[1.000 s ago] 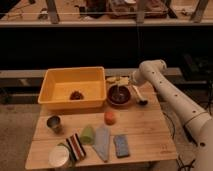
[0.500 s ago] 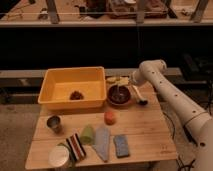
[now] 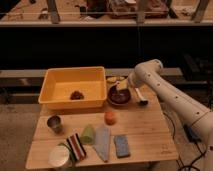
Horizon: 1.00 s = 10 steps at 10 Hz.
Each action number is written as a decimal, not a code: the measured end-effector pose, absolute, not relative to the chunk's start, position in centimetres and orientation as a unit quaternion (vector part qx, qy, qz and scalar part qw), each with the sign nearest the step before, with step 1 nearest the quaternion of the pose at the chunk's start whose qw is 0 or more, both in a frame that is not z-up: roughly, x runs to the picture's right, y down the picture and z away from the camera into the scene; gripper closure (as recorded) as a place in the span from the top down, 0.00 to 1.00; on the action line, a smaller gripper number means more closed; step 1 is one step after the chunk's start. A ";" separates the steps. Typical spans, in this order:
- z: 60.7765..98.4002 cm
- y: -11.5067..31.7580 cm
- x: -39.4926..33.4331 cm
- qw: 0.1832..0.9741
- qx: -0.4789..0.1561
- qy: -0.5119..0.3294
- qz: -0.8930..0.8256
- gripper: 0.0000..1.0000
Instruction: Wipe table surface with towel
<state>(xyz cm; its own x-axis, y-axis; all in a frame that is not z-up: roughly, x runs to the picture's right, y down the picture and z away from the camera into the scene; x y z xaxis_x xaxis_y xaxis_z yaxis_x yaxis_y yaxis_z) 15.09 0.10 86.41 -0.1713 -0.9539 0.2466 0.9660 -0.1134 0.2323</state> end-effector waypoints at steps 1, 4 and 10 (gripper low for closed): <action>85.2 1.4 14.9 0.635 -0.024 -0.171 -0.752 0.80; 80.6 6.9 14.0 0.605 -0.032 -0.189 -0.773 0.80; 79.0 9.1 12.5 0.575 -0.038 -0.216 -0.788 0.80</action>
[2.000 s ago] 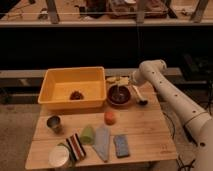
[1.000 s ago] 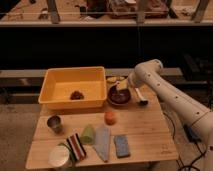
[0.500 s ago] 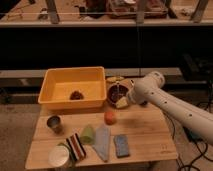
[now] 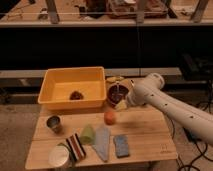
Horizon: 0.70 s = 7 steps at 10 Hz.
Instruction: Wipe table surface with towel
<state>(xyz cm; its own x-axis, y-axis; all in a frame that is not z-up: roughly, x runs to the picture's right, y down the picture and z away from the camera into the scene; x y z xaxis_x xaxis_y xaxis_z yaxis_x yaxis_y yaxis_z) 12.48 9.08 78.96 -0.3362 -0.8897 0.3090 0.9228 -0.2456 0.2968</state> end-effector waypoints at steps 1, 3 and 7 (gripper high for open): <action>78.5 9.8 11.5 0.564 -0.043 -0.227 -0.793 0.80; 76.3 12.2 9.0 0.533 -0.057 -0.253 -0.805 0.80; 75.8 15.7 5.1 0.490 -0.073 -0.276 -0.823 0.80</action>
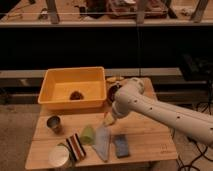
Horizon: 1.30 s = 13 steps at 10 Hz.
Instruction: Wipe table surface with towel
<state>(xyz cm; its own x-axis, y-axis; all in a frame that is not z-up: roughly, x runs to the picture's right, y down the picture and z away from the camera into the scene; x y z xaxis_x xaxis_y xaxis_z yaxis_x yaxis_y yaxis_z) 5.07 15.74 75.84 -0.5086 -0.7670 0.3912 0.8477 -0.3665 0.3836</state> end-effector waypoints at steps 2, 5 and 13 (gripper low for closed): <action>76.7 17.6 3.5 0.476 -0.079 -0.281 -0.830 0.80; 78.6 19.7 2.5 0.472 -0.092 -0.284 -0.829 0.79; 77.9 22.5 1.5 0.456 -0.098 -0.311 -0.828 0.58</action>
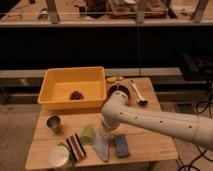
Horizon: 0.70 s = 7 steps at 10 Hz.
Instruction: Wipe table surface with towel
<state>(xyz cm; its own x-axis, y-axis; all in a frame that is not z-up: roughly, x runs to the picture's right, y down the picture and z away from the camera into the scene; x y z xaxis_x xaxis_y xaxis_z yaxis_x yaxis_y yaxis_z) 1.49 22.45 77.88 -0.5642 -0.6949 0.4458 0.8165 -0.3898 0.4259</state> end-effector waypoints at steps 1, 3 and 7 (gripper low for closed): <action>78.0 23.0 1.1 0.454 -0.094 -0.316 -0.828 0.58; 78.5 24.3 -0.1 0.448 -0.083 -0.321 -0.830 0.58; 79.9 24.8 -0.8 0.449 -0.079 -0.313 -0.833 0.58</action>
